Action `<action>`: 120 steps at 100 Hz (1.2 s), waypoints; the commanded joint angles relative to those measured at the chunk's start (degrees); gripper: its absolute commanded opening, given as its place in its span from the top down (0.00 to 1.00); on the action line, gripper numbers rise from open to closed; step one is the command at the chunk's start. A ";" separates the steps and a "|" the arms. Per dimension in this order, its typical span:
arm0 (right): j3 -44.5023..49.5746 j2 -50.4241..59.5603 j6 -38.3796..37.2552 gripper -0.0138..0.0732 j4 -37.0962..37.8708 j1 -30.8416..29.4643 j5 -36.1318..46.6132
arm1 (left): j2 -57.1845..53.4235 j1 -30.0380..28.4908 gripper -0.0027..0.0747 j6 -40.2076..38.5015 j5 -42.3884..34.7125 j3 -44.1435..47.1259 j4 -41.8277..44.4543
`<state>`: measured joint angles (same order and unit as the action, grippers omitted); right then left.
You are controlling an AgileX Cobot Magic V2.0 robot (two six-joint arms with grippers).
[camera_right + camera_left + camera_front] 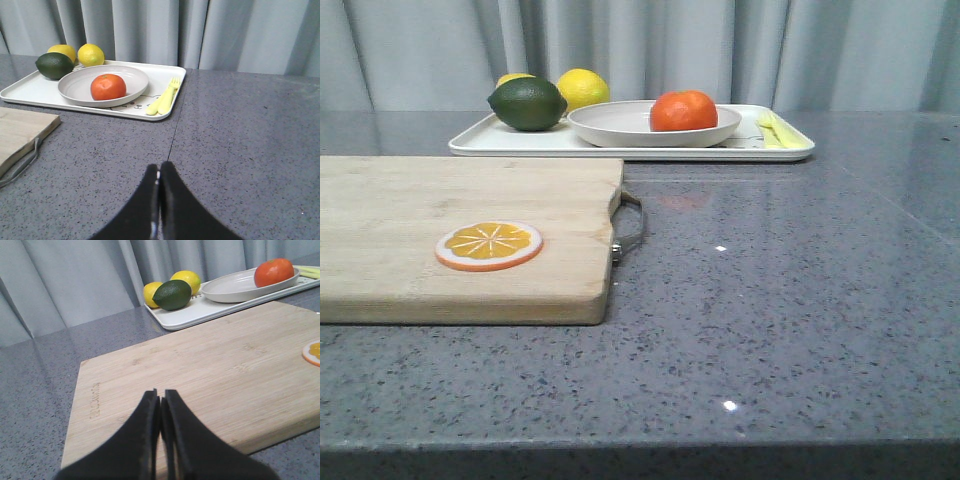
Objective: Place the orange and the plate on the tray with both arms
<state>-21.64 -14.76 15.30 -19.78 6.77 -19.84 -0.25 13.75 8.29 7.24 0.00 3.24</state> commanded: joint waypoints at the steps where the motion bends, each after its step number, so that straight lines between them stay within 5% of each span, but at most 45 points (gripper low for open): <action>1: -1.38 -0.47 0.54 0.92 -0.39 -0.32 4.32 | -1.97 -0.21 0.99 -0.73 -4.36 0.41 0.35; 88: -1.38 -0.47 0.54 0.92 0.05 -0.32 4.52 | -1.97 -0.21 0.99 -0.73 -4.36 0.41 0.21; 120: 8.28 4.38 -17.29 0.92 21.39 -0.32 14.25 | -1.97 -0.21 0.99 -0.73 -4.36 0.41 0.21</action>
<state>-14.96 -11.92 3.08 -3.50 6.77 -14.22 -0.25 13.66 8.20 7.24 0.00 3.36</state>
